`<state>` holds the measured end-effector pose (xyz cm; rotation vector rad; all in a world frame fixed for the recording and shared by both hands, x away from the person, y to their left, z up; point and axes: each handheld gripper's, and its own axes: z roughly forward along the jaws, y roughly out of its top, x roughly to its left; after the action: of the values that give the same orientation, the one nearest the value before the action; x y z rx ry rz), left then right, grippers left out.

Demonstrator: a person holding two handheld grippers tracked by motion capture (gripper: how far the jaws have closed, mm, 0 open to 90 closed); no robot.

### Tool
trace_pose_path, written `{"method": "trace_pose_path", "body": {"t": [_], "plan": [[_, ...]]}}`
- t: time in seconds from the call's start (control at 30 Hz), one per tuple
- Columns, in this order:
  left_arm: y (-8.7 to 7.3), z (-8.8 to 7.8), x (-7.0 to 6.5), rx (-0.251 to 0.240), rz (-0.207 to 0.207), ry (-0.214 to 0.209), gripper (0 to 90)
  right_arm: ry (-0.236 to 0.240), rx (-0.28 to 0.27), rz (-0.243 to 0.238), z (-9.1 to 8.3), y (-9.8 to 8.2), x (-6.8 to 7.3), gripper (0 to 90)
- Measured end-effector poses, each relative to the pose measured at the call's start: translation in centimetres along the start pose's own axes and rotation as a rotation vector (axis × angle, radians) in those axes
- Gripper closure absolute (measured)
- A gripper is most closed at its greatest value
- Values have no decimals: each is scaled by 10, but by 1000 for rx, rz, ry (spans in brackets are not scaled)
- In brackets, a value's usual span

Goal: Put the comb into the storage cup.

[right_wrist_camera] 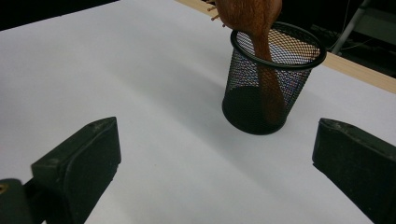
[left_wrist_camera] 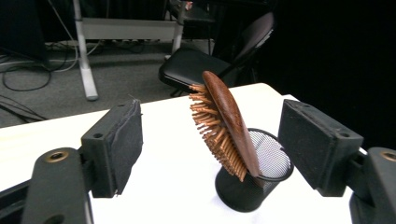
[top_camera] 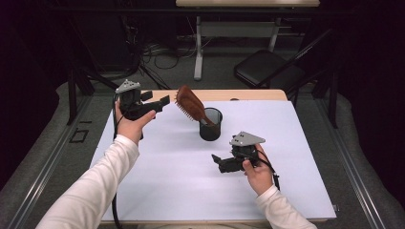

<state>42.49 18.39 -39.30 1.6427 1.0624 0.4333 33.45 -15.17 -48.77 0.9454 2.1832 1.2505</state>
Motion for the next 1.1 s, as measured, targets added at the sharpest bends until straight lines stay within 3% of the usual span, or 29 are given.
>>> {"method": "trace_pose_path", "body": {"t": [0.13, 0.37, 0.47, 0.57, 0.73, 1.1], "plan": [[-1, -4, 1, 15, 10, -37, 153, 0, 0, 3, 0, 0, 0, 9], [-3, -10, 1, 32, 31, -77, 154, -1, 1, 2, 0, 0, -1, 9], [-3, -13, -1, 44, 62, -93, 154, -2, 2, 1, 0, 0, -1, 9], [-5, -16, -2, 52, 61, -135, 154, -1, 1, 4, 0, 0, -2, 10], [-6, -20, -3, 66, 91, -168, 154, -2, 0, 7, -1, -1, -3, 10], [-7, -36, -6, 44, 113, -224, 154, -5, -5, 20, -3, 0, -6, 11]]}}
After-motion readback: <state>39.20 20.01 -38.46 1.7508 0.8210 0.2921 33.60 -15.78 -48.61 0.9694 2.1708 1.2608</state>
